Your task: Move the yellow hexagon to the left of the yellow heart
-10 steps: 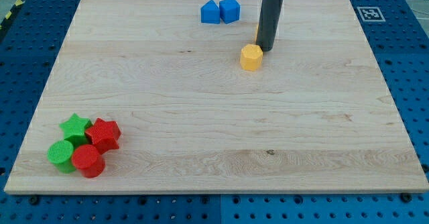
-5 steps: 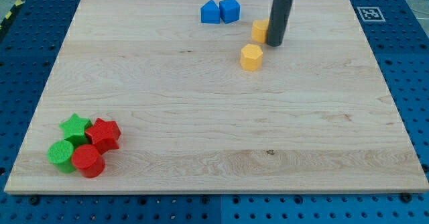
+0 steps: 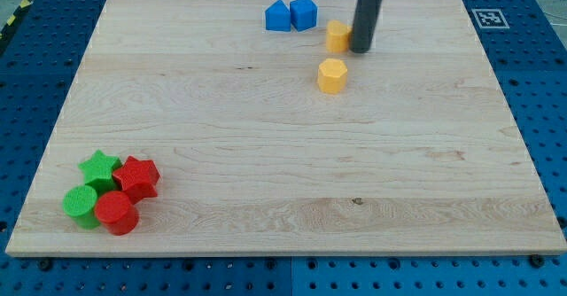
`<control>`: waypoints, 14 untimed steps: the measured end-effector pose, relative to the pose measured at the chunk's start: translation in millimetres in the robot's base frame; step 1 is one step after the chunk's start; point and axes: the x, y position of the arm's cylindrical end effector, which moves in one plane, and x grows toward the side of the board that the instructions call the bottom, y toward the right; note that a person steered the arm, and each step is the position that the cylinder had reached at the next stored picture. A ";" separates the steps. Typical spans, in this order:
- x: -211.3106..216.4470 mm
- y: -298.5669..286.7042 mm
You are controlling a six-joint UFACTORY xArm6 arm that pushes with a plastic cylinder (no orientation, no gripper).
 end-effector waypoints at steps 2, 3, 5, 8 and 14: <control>-6.6 -20.6; -7.9 -38.2; 39.9 -21.9; 57.2 18.6; 92.2 -66.0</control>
